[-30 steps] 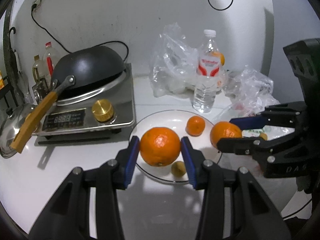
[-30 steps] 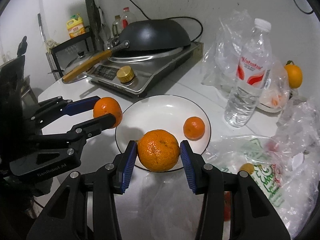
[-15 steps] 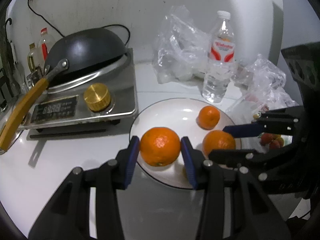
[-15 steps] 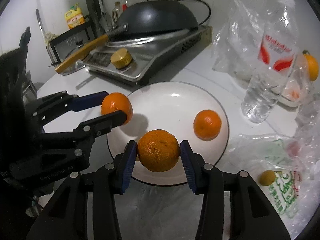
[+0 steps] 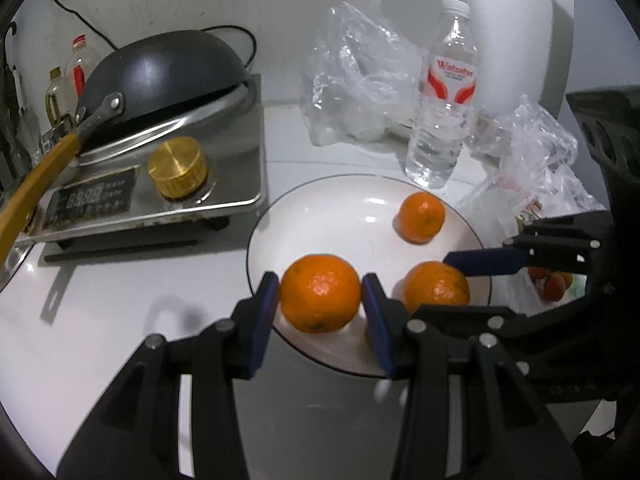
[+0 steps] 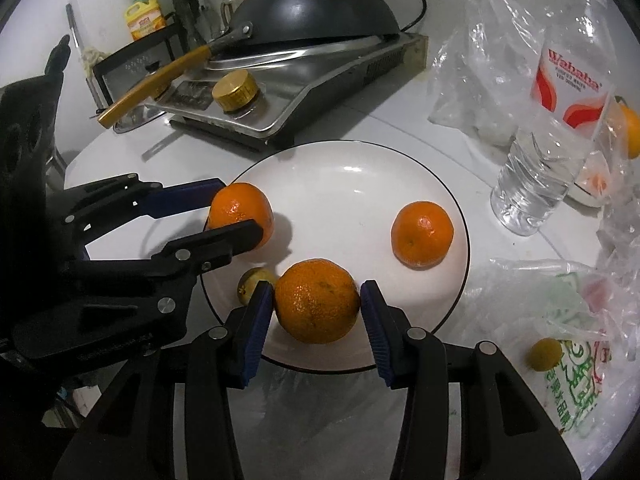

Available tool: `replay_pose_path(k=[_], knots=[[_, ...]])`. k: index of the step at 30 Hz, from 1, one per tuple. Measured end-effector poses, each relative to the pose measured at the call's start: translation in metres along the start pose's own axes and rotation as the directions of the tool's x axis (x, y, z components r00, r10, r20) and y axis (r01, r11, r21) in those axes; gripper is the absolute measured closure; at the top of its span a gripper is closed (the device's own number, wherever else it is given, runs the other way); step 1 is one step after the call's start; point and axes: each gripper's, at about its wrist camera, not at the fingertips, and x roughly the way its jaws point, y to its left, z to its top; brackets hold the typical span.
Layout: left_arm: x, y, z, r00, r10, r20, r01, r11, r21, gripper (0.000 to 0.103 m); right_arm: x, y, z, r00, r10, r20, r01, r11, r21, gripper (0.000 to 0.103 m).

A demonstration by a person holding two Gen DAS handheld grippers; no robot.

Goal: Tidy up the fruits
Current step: 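Lower and open the left tool on the plate while the right tool releases its tangerine, then move both open tools back toward the fruit bag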

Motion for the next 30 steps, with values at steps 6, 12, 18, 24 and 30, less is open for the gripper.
replay_pose_path(k=[6,12,18,24,30], knots=[[-0.005,0.000,0.001,1.000,0.006,0.009,-0.006,1.000,-0.026,0.058,-0.013,-0.005,-0.003,0.999,-0.027,0.025,0.026,0.999,0.022,0.046],[-0.020,-0.002,0.006,0.999,0.017,0.049,-0.013,0.998,-0.067,0.056,-0.031,-0.003,-0.005,0.998,-0.055,0.044,0.054,0.999,0.007,0.044],[-0.039,-0.007,0.007,0.997,0.018,0.080,-0.013,0.998,-0.059,0.054,-0.038,0.001,-0.010,0.997,-0.063,0.055,0.063,0.998,0.007,0.044],[-0.054,-0.005,0.000,0.995,0.023,0.093,-0.016,0.997,-0.071,0.054,-0.040,0.003,-0.012,0.996,-0.074,0.055,0.073,0.997,0.010,0.039],[-0.056,-0.003,-0.006,0.996,0.019,0.088,-0.012,0.997,-0.074,0.054,-0.048,0.003,-0.012,0.993,-0.095,0.063,0.094,0.995,0.014,0.039]])
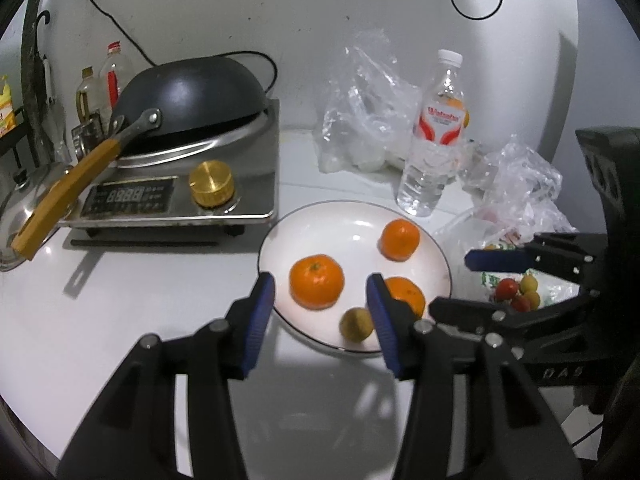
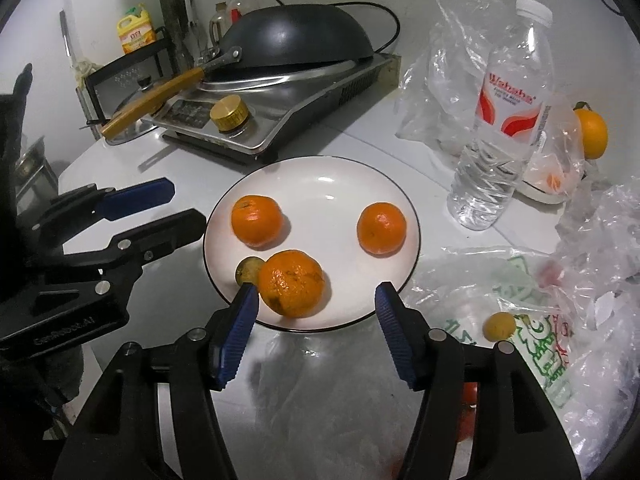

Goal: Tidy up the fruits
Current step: 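Move both open tools back toward the fruit bag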

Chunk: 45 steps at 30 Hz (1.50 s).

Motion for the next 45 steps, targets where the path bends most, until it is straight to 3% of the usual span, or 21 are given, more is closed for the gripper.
replay_pose_path(k=[7,17,33,40,42,45], knots=[[-0.007,-0.014,0.005,0.999,-0.029,0.021,0.029,0.999,0.035,0.054,-0.022,-0.012,-0.005,0.999,-0.038,0.038,0.037,0.999,0.036,0.039],[-0.018,-0.065,0.004,0.996,-0.087,0.018,0.084,0.989,0.120,0.054,-0.061,-0.041,-0.028,0.993,-0.078,0.093,0.069,0.993,0.096,0.039],[-0.014,-0.137,0.004,0.994,-0.110,-0.019,0.111,0.970,0.216,0.054,-0.085,-0.100,-0.073,0.989,-0.085,0.120,0.063,0.983,0.172,0.039],[-0.004,-0.165,0.006,0.991,-0.129,-0.043,0.135,0.958,0.253,0.054,-0.081,-0.125,-0.087,0.991,-0.076,0.106,0.054,0.979,0.197,0.046],[0.000,-0.172,0.007,0.990,-0.133,-0.051,0.142,0.954,0.263,0.054,-0.079,-0.130,-0.090,0.992,-0.070,0.101,0.049,0.980,0.195,0.055],[0.006,-0.182,0.008,0.989,-0.133,-0.064,0.146,0.950,0.277,0.054,-0.076,-0.139,-0.094,0.993,-0.062,0.096,0.042,0.979,0.201,0.058]])
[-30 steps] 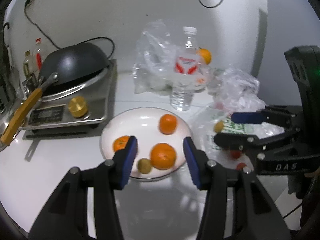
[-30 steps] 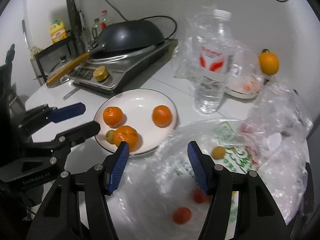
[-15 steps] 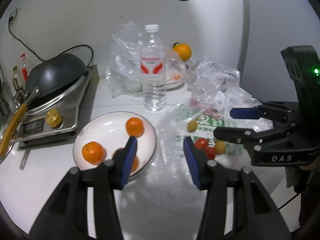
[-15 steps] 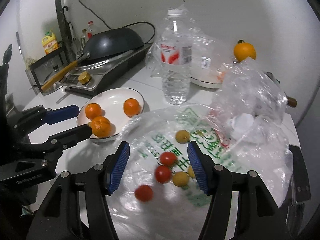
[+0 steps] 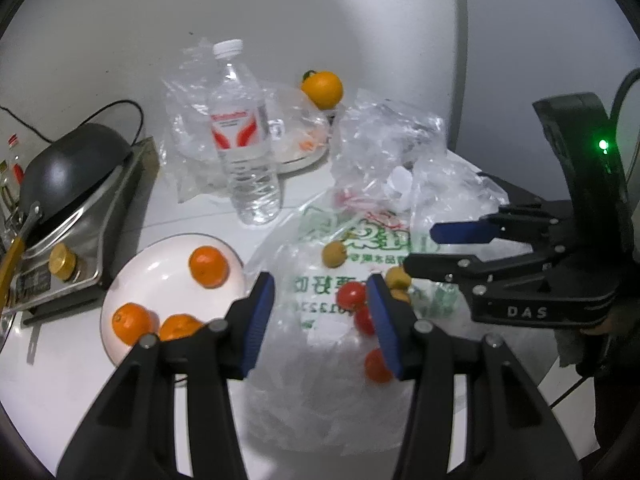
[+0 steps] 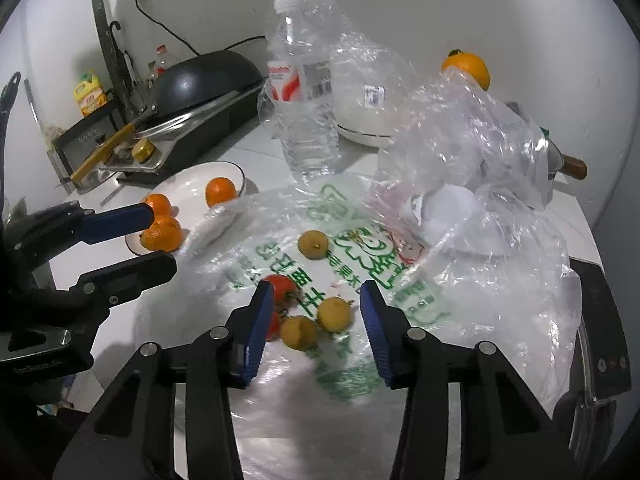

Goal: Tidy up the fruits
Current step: 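Grasp a small yellow fruit with the left tool while the right tool grasps another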

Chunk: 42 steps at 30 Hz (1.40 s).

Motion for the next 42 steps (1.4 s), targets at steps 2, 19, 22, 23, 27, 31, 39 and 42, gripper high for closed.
replay_pose_path(k=[2,19,22,23,27,31,39,42], knots=[[0.005,-0.004,0.002,1.000,-0.002,-0.010,0.002,1.000,0.006,0.054,0.002,-0.005,-0.001,1.000,0.007,-0.004,-0.007,1.000,0.005,0.060],[0.043,-0.008,0.010,0.998,-0.010,-0.064,0.009,1.000,-0.010,0.054,0.040,-0.019,0.000,0.993,0.071,-0.096,-0.073,0.997,-0.014,0.070],[0.048,-0.006,0.012,0.998,-0.010,-0.069,0.009,1.000,-0.012,0.054,0.047,-0.021,-0.001,0.990,0.087,-0.114,-0.089,0.996,-0.010,0.070],[0.050,-0.006,0.013,0.997,-0.011,-0.072,0.010,1.000,-0.013,0.054,0.048,-0.023,-0.002,0.989,0.090,-0.118,-0.091,0.996,-0.007,0.070],[0.059,-0.006,0.015,0.997,-0.014,-0.080,0.013,1.000,-0.019,0.054,0.053,-0.026,-0.004,0.983,0.109,-0.144,-0.111,0.994,-0.004,0.070],[0.066,-0.006,0.018,0.996,-0.017,-0.089,0.015,1.000,-0.018,0.054,0.055,-0.027,-0.005,0.980,0.128,-0.151,-0.131,0.991,-0.013,0.078],[0.084,-0.014,0.027,0.994,-0.015,-0.112,0.016,1.000,0.011,0.054,0.044,-0.040,0.002,0.989,0.117,-0.091,-0.118,0.993,-0.002,0.078],[0.094,-0.013,0.029,0.992,-0.013,-0.126,0.013,1.000,0.005,0.054,0.041,-0.048,0.003,0.991,0.113,-0.070,-0.112,0.994,0.017,0.078]])
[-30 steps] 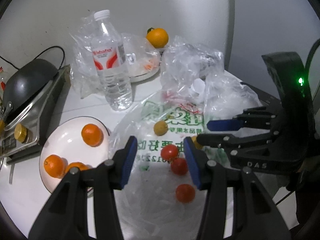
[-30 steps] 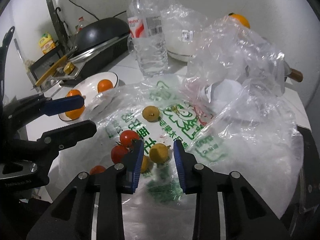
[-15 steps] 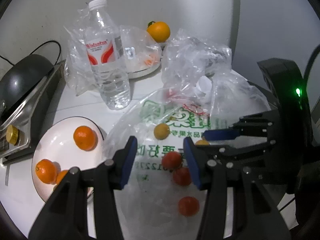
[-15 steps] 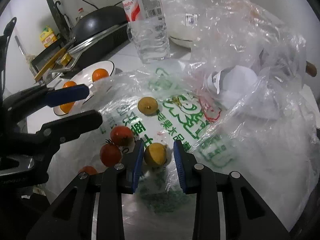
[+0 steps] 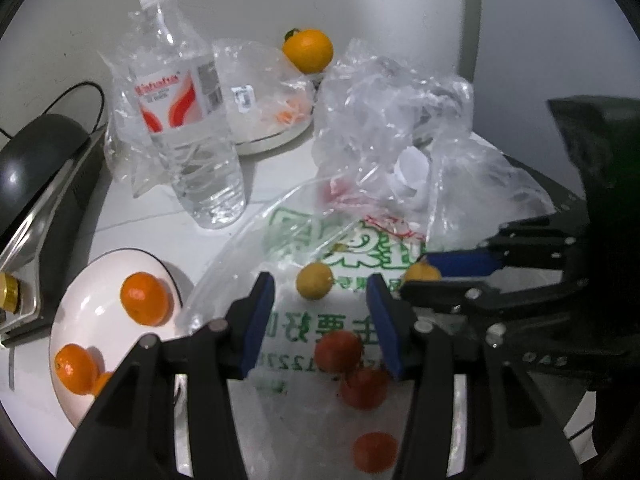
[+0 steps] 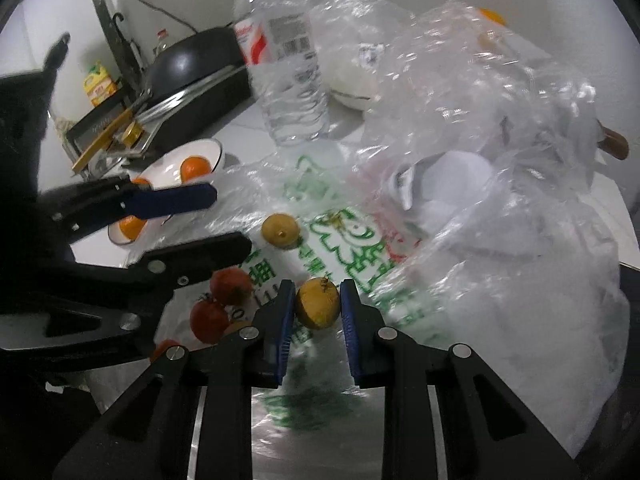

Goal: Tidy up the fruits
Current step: 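Grasp a small yellow fruit with the left tool while the right tool grasps another, then carry the yellow fruits in both tools over to the white plate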

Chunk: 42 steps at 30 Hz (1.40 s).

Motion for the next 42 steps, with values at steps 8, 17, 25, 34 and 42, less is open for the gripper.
replay_pose_path(k=[8,17,25,34,42], knots=[[0.025,0.005,0.009,0.998,0.033,-0.053,-0.033,0.999,0.001,0.056,-0.001,-0.014,0.000,1.000,0.012,0.016,-0.012,1.000,0.020,0.078],[0.048,0.001,0.007,0.993,0.026,-0.118,-0.022,0.999,0.042,0.075,0.001,-0.018,-0.002,1.000,0.016,0.022,-0.017,0.999,0.037,0.078],[0.043,-0.001,0.003,0.996,0.005,-0.087,0.000,0.998,0.055,0.077,0.001,-0.013,0.002,1.000,-0.010,0.016,0.010,1.000,0.023,0.078],[0.014,-0.005,0.006,0.999,0.000,-0.034,0.001,0.999,0.053,0.077,-0.011,0.000,0.008,0.998,-0.039,0.041,0.039,0.999,0.000,0.078],[-0.014,-0.002,0.000,1.000,-0.001,0.007,0.001,0.999,0.046,0.077,-0.027,0.023,0.009,0.996,-0.047,0.073,0.049,0.999,-0.023,0.078]])
